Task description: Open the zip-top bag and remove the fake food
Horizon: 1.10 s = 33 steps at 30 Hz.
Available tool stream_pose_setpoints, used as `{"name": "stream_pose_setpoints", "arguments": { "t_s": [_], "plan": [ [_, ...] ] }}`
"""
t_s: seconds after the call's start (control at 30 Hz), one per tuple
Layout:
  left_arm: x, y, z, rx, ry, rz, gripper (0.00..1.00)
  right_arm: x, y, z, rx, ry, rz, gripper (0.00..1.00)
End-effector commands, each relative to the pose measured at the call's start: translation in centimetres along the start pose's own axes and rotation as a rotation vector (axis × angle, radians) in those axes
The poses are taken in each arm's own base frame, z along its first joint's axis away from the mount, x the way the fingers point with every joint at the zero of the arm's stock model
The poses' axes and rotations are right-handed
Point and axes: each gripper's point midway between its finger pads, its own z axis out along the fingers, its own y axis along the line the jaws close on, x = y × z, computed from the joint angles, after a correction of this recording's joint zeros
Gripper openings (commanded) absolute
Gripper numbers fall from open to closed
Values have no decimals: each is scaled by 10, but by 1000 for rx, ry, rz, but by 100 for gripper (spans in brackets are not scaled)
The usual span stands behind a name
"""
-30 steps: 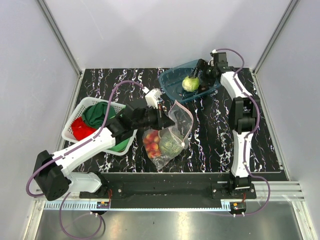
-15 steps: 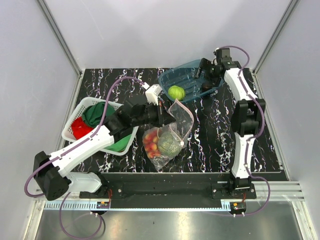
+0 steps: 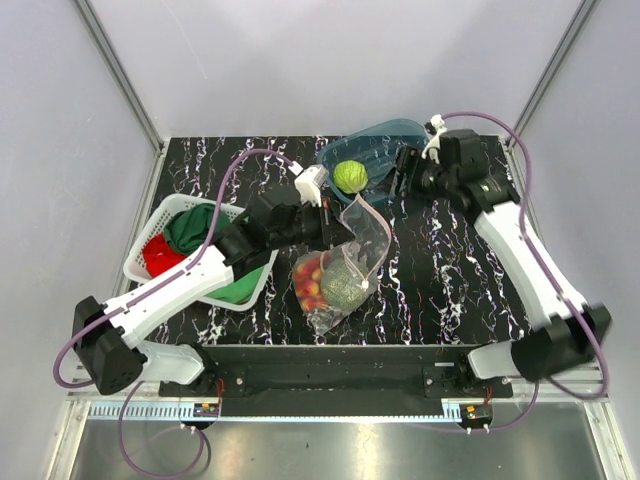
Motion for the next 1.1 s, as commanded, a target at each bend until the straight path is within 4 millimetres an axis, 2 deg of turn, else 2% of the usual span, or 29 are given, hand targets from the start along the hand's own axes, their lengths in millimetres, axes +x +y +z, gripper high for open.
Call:
{"name": "stream_pose_setpoints", "arguments": {
  "t_s": [0.0, 0.07, 0.17, 0.2, 0.23, 0.3, 0.43, 0.6, 0.77, 0.93, 1.07],
  "plan": [
    [-25, -22, 0, 35, -82, 28, 0, 15, 31, -47, -77, -71, -103, 69],
    [-24, -22, 1, 33, -79, 23, 0, 36, 48, -58, -153, -51, -148, 60],
    [-26, -25, 2, 33, -85, 23, 0, 62, 57, -56, -248, 10, -154, 48],
    [-27, -26, 3, 34, -88, 24, 0, 75, 57, -50, -281, 31, -157, 40],
    [-29, -28, 3, 38, -93, 25, 0, 81, 58, -46, -297, 46, -152, 38],
    [-29, -32, 4, 45, -90, 26, 0, 100, 58, -33, -332, 84, -155, 35],
    [-29, -37, 8, 50, -83, 28, 0, 123, 56, -9, -372, 148, -127, 33],
    [-29, -48, 14, 72, -71, 34, 0, 131, 51, 13, -403, 137, -124, 33],
    [-18, -54, 34, 80, -27, 41, 0, 130, 51, 29, -422, 134, -123, 38],
    [-15, -66, 50, 98, -4, 51, 0, 137, 37, 51, -385, 140, -105, 43],
    [-10, -70, 57, 105, 11, 54, 0, 130, 36, 62, -407, 68, -130, 46]
  ]
}}
